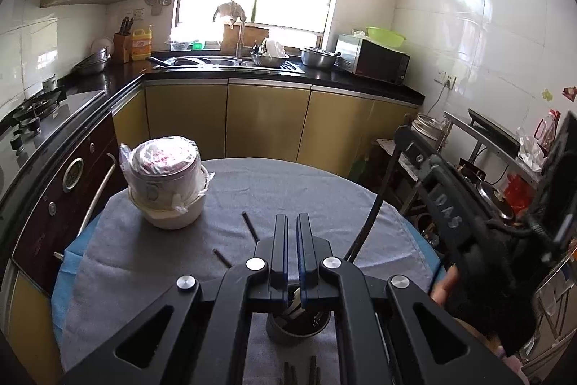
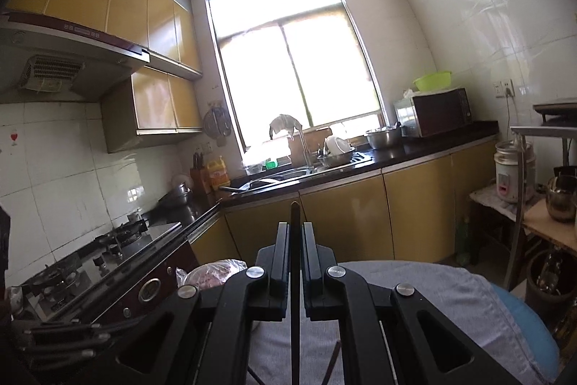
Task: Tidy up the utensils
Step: 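Lower both held chopsticks into the black cup and open both tools, then move both tools back down to the chopsticks lying on the cloth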
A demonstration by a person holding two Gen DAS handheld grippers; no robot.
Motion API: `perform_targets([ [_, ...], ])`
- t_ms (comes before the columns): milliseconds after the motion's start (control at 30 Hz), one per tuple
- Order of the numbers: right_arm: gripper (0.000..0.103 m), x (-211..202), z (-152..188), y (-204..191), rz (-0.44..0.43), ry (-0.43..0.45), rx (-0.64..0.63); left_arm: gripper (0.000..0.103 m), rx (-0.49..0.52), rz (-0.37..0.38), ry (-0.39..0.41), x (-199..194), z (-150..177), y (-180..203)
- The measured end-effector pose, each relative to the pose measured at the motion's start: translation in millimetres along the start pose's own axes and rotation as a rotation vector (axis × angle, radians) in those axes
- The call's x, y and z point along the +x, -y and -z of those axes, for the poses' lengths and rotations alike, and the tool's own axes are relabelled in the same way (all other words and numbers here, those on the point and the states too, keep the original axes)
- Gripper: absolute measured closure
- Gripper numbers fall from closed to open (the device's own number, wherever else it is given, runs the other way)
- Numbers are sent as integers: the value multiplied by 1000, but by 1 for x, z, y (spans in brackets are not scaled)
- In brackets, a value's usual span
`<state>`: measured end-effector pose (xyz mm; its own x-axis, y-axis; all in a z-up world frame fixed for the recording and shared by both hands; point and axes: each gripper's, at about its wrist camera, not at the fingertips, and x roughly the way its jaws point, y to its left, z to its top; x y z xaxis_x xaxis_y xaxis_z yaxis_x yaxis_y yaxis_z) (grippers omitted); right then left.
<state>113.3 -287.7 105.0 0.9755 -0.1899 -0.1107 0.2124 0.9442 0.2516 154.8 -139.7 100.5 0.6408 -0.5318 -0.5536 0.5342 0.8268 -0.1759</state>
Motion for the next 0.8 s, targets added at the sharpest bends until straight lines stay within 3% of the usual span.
perform_targets([
  [333, 95, 2, 58, 19, -28, -187, 41, 98, 18, -54, 31, -40, 43, -14],
  [367, 92, -2, 61, 24, -33, -209, 53, 98, 20, -62, 29, -43, 48, -15],
  [433, 70, -17, 66, 38, -21, -226, 88, 97, 14, -68, 15, -49, 63, -18],
  [467, 61, -25, 69, 46, -15, -226, 116, 92, 3, -69, 2, -50, 71, -19],
  [500, 41, -35, 71, 53, -12, -225, 145, 76, -9, -71, -15, -49, 79, -20],
  [567, 37, -59, 83, 70, -10, -219, 204, 50, -32, -77, -57, -45, 98, -23],
  [800, 38, -105, 153, 103, 72, -397, 249, 47, -63, -113, -266, -13, 167, -19],
])
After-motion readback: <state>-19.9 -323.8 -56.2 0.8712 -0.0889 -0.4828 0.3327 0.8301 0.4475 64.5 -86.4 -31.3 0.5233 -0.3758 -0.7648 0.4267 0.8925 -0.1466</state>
